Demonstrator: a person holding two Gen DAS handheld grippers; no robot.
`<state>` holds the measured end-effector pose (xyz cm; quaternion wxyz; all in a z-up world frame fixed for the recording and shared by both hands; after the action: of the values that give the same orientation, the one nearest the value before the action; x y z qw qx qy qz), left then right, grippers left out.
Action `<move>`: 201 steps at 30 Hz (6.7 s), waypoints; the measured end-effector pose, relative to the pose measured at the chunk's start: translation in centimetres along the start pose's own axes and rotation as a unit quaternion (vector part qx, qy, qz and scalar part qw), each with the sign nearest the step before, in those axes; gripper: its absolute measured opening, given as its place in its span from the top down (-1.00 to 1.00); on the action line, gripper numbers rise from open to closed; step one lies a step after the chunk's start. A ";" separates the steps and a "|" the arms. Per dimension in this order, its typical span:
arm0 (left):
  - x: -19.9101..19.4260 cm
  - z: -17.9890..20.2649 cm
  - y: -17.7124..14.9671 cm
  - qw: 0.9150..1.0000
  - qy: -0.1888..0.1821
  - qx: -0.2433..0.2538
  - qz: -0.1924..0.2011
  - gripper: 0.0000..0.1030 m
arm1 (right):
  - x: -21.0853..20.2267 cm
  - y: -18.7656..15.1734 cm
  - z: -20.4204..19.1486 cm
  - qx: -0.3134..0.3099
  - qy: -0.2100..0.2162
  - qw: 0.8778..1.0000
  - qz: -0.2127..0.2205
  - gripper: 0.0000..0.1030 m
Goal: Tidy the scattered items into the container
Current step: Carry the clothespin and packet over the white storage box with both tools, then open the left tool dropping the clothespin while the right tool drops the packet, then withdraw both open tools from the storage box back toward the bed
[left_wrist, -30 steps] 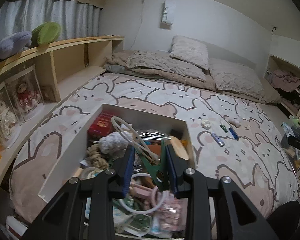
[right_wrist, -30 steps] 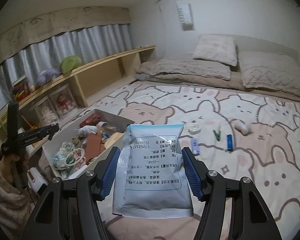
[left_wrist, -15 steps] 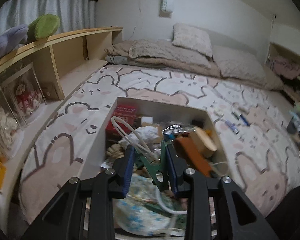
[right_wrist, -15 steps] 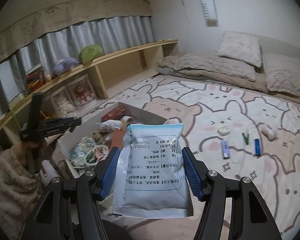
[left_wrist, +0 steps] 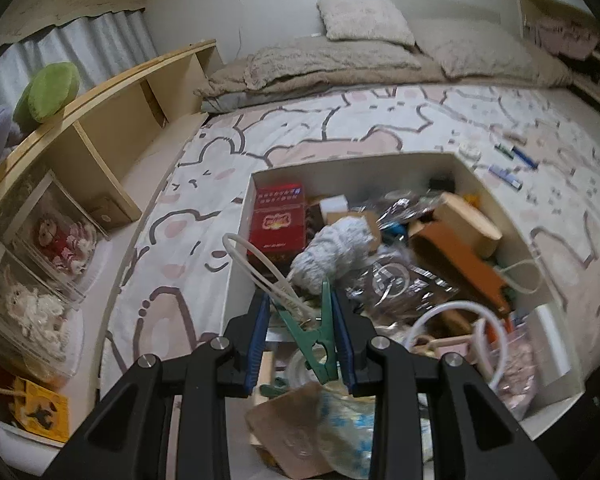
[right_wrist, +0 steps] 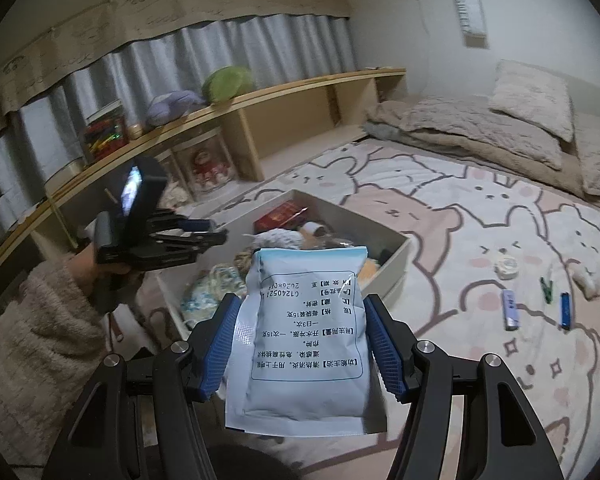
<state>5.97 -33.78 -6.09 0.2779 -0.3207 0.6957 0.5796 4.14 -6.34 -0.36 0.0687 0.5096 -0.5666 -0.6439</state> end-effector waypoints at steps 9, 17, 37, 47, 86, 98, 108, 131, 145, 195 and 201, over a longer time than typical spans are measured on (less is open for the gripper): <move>2.2 -0.2 -0.9 0.997 0.020 0.061 -0.041 0.39 | 1.8 0.4 -2.5 -0.023 0.023 0.999 -0.014 -0.23; 2.1 0.0 -1.5 0.997 0.043 0.064 -0.006 -0.67 | 3.5 0.4 -2.9 -0.026 0.027 0.999 -0.027 -0.23; -5.5 0.2 -3.1 0.990 -0.030 -0.071 0.122 -0.67 | 9.5 -1.3 -6.5 -0.087 0.064 0.992 -0.066 -0.23; -9.5 0.2 -5.9 0.975 -0.018 -0.145 0.167 -0.67 | 12.2 -2.5 -8.7 -0.175 0.068 0.977 -0.096 -0.23; -10.1 3.1 -9.3 0.967 -0.074 -0.186 0.157 -0.67 | 16.7 -0.8 -6.4 -0.296 -0.108 0.943 -0.105 -1.00; -10.6 2.8 -9.2 0.964 -0.084 -0.195 0.161 -0.67 | 17.1 -0.4 -7.9 -0.244 -0.019 0.960 -0.135 -1.00; -10.8 2.7 -9.1 0.962 -0.088 -0.202 0.163 -0.67 | 15.7 -1.0 -10.1 -0.232 0.066 0.959 -0.152 -1.00; -11.2 3.3 -9.1 0.964 -0.087 -0.195 0.158 -0.67 | 16.5 -1.9 -8.7 -0.240 -0.015 0.956 -0.167 -1.00; -11.5 3.9 -8.9 0.966 -0.084 -0.188 0.156 -0.67 | 17.1 -2.3 -7.4 -0.190 -0.006 0.966 -0.178 -1.00; -13.4 8.4 -5.8 0.972 -0.046 -0.173 0.152 -1.00 | 2.9 -0.1 -1.6 -0.088 0.017 0.996 0.012 -1.00; -13.7 8.9 -5.1 0.972 -0.042 -0.170 0.155 -1.00 | 1.7 0.1 -0.9 -0.079 0.016 0.996 0.025 -1.00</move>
<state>18.73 -23.98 -0.44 0.1548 -0.2269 0.6159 0.7384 3.93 -8.08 -1.16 0.1342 0.4987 -0.5250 -0.6765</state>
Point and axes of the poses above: each gripper's, at about its wrist camera, not at the fingertips, and x roughly the way its jaws point, z to its right, y to its top, the point moved 1 cm from there along x, roughly the way its jaws point, and after that the axes turned 7 degrees about -y, right-handed, at the moved point
